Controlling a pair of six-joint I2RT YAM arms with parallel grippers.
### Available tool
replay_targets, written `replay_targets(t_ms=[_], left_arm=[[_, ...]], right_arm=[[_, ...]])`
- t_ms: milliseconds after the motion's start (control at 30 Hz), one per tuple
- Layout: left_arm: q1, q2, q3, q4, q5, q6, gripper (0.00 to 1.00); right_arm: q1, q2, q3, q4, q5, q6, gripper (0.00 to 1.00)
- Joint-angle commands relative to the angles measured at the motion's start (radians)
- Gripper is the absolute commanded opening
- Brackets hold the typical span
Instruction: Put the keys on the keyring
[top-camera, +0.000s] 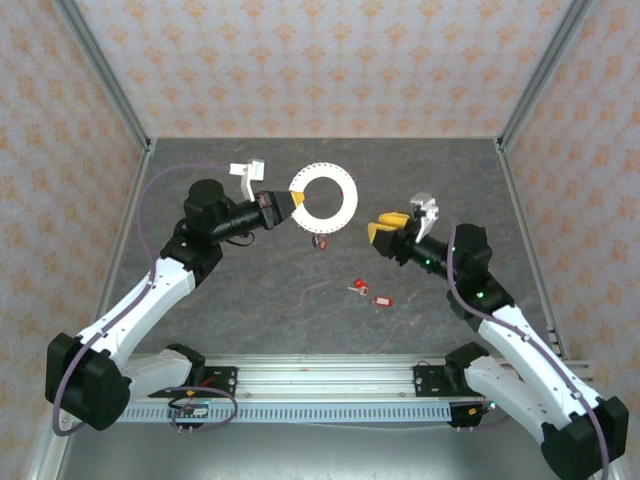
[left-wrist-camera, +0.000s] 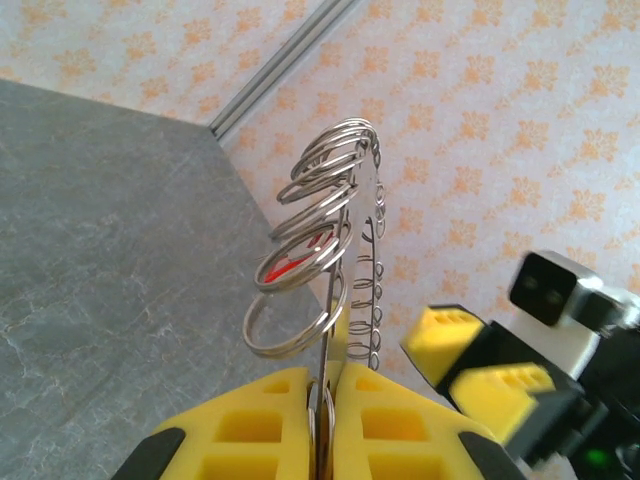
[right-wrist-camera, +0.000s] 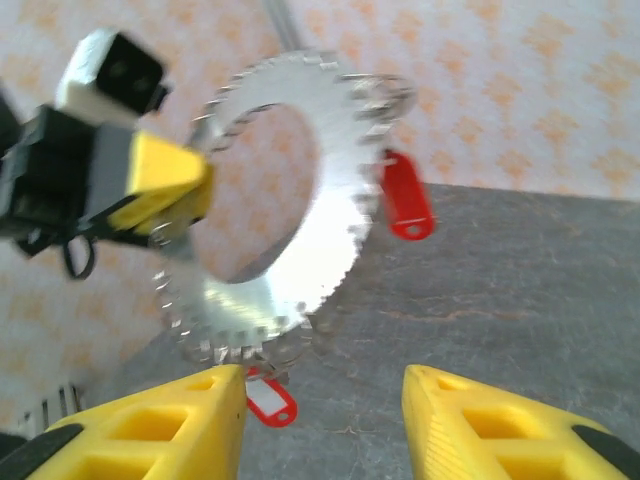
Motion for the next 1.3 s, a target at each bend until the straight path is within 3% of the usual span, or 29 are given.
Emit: replay_targets(t_ms=[0,100,233,300,400,567,767,1267], left_arm=[[-0.010,-0.025,0.012,0.086,0.006,0.056,0.00],[-0.010,-0.001,0.008,0.169,0.032,0.014,0.00],[-0.009,0.032,0.004,0.291,0.059,-0.053,0.00],[-0.012,0.044,0.007,0.328,0.081,-0.067,0.00],[-0.016,0.048,0.030,0.297,0.108,-0.043,0.00],[-0.021,0.053,0.060,0.235,0.143,0.001,0.00],[-0.025,0.062,0.068,0.228,0.143,0.005,0.00],[-0.036,0.067,0.074,0.191,0.138,0.025,0.00]], right_arm=[[0.067,-0.032,0.015,-0.023,0.151,-0.208,0.38],[0.173,-0.029,-0.001,-0.020,0.234,-0.261,0.33],[0.367,-0.021,-0.093,0.124,0.511,-0.412,0.23],[0.429,-0.018,-0.150,0.244,0.589,-0.477,0.21],[0.474,-0.004,-0.162,0.276,0.641,-0.537,0.20],[0.478,-0.003,-0.228,0.423,0.622,-0.613,0.17],[0.478,0.018,-0.223,0.425,0.515,-0.642,0.16],[0.478,0.084,-0.202,0.515,0.509,-0.627,0.17]])
